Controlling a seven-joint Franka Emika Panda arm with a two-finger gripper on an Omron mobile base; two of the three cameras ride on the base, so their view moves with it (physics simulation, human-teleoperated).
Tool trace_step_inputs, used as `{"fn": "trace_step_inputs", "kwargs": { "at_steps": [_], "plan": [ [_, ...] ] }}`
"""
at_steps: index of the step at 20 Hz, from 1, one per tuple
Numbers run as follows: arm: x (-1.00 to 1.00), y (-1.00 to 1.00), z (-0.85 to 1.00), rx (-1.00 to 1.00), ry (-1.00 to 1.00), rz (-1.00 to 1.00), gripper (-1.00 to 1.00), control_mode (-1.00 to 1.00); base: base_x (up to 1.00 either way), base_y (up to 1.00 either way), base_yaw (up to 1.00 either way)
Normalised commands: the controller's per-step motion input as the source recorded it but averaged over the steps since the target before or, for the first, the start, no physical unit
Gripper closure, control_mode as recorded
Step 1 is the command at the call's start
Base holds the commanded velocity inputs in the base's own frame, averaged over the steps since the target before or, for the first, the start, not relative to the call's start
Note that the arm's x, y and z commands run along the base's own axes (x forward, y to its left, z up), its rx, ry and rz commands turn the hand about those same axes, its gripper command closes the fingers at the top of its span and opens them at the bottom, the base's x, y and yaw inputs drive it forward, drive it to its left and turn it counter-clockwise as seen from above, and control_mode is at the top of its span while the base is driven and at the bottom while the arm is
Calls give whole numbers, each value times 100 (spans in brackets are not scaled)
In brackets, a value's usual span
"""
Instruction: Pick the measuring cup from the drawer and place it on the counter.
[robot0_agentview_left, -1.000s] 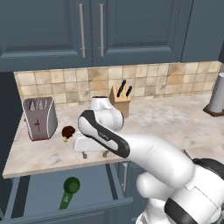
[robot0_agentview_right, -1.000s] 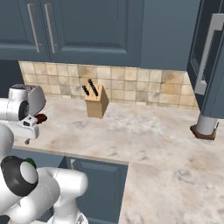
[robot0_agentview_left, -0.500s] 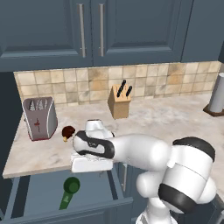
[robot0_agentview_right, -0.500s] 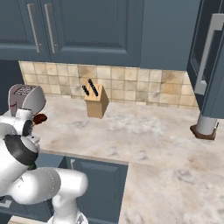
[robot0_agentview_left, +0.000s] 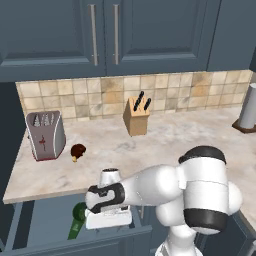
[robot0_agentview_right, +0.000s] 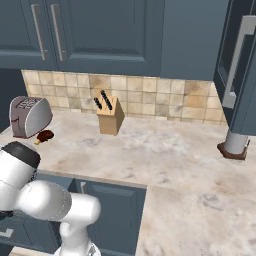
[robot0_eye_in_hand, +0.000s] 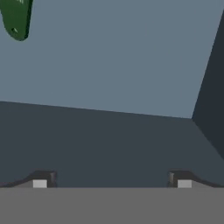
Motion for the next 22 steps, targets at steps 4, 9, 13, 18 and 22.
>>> {"fn": "trace_step_inputs", "kwargs": {
  "at_steps": [4,9,13,18,22],
  "plan": [
    [-66,0,-87,0,0,0,-100,-100,0,0,0],
    [-96,-4,-54,0,0,0,-100,-100,0,0,0],
    [-100,-10,1,0,0,0,-100,-100,0,0,0],
    [-37,24,84,0,1,0,-100,-100,0,0,0],
    [21,52,100,0,7,0,-100,-100,0,0,0]
  ]
}}
